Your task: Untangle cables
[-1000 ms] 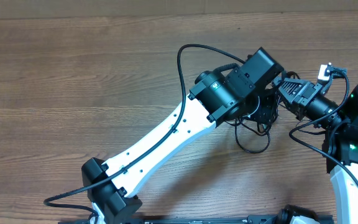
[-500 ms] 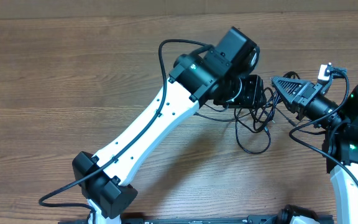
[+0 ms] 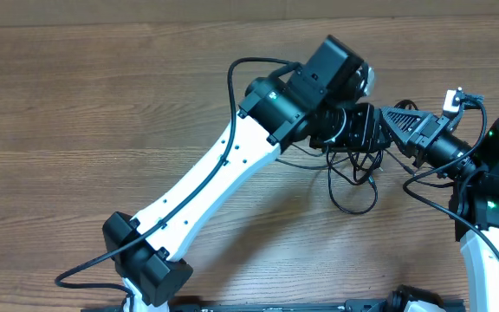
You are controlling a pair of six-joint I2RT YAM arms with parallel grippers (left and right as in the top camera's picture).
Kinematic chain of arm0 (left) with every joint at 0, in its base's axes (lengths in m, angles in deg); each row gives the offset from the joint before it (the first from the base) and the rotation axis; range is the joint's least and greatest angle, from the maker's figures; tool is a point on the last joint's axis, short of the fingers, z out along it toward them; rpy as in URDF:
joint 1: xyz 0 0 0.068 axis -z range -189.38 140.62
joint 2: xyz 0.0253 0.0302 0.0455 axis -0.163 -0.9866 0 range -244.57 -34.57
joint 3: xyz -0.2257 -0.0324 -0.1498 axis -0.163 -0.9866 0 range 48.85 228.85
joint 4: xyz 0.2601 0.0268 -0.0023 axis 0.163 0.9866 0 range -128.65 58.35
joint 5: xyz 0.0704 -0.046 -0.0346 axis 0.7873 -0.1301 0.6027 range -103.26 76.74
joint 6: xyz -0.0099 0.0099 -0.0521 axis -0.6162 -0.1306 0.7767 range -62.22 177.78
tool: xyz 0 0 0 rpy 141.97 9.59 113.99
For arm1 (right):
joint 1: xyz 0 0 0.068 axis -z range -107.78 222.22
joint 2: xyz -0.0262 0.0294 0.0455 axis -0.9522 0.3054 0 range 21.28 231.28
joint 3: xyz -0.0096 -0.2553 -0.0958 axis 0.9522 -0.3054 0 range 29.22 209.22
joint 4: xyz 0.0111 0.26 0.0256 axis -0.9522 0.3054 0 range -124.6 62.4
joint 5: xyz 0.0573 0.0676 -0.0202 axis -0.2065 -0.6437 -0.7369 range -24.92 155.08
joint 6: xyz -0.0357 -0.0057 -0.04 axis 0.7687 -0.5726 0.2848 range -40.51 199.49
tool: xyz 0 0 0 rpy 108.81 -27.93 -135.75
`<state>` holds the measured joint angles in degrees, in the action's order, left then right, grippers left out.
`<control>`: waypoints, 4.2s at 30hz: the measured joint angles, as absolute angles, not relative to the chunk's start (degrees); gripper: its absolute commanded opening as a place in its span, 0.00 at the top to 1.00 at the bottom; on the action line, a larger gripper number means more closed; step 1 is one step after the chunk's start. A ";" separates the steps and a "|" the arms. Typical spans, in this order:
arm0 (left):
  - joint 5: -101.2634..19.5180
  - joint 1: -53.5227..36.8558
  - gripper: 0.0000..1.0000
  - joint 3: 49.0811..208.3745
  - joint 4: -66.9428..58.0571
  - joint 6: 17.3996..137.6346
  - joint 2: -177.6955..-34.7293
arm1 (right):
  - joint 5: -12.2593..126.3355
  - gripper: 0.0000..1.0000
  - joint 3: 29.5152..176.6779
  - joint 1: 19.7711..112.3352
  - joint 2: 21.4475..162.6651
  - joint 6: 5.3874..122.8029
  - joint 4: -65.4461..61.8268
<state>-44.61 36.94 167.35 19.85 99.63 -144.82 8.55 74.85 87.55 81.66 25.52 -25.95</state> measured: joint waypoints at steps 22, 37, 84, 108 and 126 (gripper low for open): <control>-26.77 43.09 0.96 167.37 24.05 99.82 -144.82 | 8.48 0.96 74.85 87.11 81.88 25.58 -25.43; -21.66 42.19 0.96 167.52 33.42 93.40 -144.82 | 8.31 0.96 74.85 87.11 81.90 25.56 -25.40; -55.65 16.51 0.91 167.50 36.77 94.01 -132.41 | 11.06 0.96 74.85 87.18 81.88 28.82 -22.76; -51.65 11.57 0.00 167.50 45.29 81.53 -132.41 | 11.54 0.96 74.85 87.18 81.88 29.63 -21.64; -28.48 11.57 0.00 167.52 51.41 74.05 -132.41 | 2.28 0.96 74.32 87.22 82.25 6.92 -69.45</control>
<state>-28.48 11.57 167.52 51.41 74.05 -132.41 2.28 74.32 87.22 82.25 6.92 -69.45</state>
